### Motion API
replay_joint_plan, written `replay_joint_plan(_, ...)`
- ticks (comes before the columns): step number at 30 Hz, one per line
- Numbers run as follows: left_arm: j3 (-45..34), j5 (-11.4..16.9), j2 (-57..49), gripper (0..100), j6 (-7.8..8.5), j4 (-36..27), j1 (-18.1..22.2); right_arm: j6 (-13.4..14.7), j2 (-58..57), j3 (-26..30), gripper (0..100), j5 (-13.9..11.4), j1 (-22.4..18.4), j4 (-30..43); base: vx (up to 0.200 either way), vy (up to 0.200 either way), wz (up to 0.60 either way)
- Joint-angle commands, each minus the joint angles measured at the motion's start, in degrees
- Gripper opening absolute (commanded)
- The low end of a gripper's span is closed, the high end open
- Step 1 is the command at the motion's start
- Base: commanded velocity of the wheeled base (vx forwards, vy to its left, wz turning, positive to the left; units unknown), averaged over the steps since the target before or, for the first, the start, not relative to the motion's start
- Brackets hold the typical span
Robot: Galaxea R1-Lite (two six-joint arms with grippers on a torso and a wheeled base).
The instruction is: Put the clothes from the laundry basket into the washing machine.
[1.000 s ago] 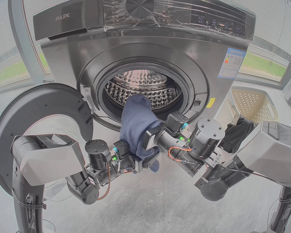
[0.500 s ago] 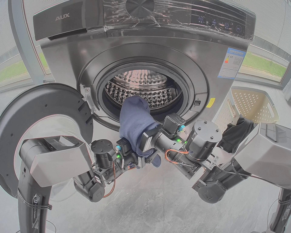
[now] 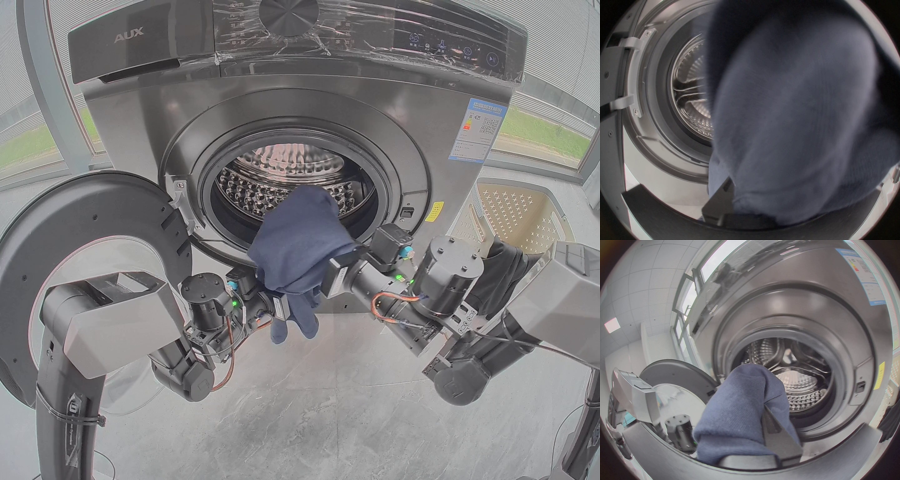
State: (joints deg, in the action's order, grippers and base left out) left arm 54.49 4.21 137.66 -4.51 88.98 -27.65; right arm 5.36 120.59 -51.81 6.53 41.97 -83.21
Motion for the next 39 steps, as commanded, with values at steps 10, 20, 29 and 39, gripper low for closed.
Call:
replay_joint_plan(10,-6.8,-1.2,-13.3,0,-4.45,-0.1,0.1,1.5,3.2,5.3,0,0.1,-4.4,-1.0,0.0,0.0,0.0)
replay_joint_plan(20,-11.8,-1.2,-19.4,0,-6.04,-0.1,-0.3,1.9,4.5,5.1,100,-0.6,-2.0,-1.9,0.0,0.0,0.0)
replay_joint_plan(29,-18.7,-0.6,-25.2,0,-6.83,0.1,-1.5,-0.4,-1.8,19.0,100,-2.7,-0.7,-2.1,0.0,0.0,0.0)
replay_joint_plan(39,-30.1,1.3,-35.9,0,-6.74,0.0,-3.8,-2.6,-16.3,38.7,100,-6.2,4.0,-1.8,0.0,0.0,0.0)
